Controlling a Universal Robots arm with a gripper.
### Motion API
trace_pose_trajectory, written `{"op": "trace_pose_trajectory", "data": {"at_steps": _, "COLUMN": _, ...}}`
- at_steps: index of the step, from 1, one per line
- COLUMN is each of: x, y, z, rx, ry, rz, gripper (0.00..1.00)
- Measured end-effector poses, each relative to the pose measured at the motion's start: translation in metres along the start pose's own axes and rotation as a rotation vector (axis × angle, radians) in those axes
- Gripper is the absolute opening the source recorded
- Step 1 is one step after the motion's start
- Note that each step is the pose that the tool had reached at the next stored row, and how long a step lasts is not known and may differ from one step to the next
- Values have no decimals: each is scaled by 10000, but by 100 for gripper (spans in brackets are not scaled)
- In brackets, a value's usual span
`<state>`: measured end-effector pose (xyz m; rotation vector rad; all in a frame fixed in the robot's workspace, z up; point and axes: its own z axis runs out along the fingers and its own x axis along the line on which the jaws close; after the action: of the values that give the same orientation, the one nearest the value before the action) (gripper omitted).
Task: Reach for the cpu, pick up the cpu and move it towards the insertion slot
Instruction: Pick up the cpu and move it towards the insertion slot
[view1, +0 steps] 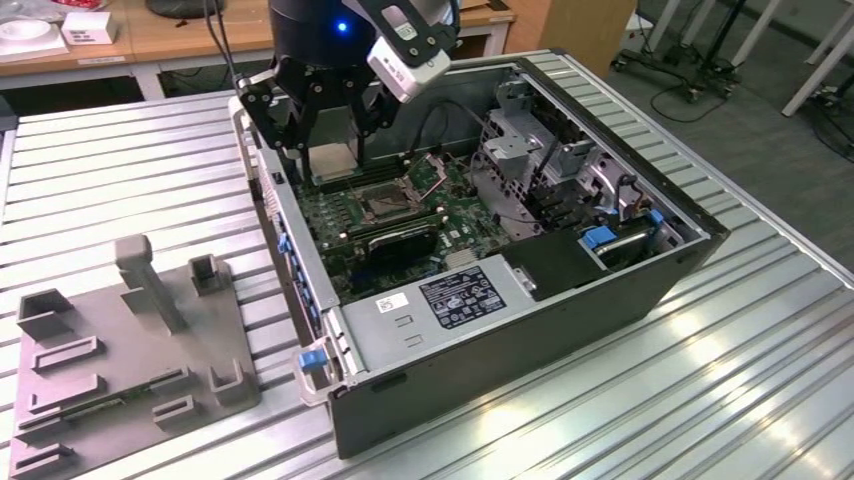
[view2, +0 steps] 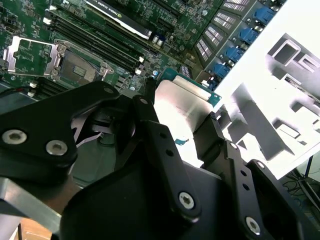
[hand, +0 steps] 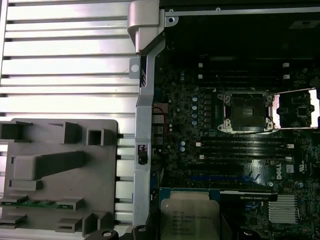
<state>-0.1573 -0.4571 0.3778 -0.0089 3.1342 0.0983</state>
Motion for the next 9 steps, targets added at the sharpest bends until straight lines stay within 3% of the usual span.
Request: {"op": "trace_pose_trajectory", "data": {"at_steps": 9, "x": -39, "y": 0, "z": 1, "rx": 1, "ry": 0, "rz": 0, "gripper": 55}}
